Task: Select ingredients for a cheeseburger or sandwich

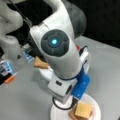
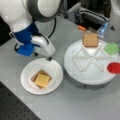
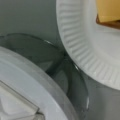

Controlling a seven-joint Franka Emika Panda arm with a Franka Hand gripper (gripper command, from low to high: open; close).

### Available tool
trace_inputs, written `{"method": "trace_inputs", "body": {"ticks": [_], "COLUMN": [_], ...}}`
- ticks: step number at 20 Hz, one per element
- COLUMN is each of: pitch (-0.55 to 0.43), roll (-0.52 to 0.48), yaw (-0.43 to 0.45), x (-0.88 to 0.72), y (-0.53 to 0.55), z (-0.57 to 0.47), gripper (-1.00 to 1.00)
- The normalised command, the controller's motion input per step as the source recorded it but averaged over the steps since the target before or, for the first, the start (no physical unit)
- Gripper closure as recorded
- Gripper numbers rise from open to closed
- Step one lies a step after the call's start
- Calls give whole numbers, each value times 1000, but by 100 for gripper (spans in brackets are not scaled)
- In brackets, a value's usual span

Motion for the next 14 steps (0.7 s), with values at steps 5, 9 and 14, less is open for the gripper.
{"method": "trace_inputs", "body": {"ticks": [5,9,14], "pitch": [-198,-278,-281], "roll": [-323,-360,-377], "yaw": [-128,-152,-100], "x": [-845,-831,-770], "y": [413,368,292], "z": [-117,-137,-118], "gripper": [-100,-100,-100]}}
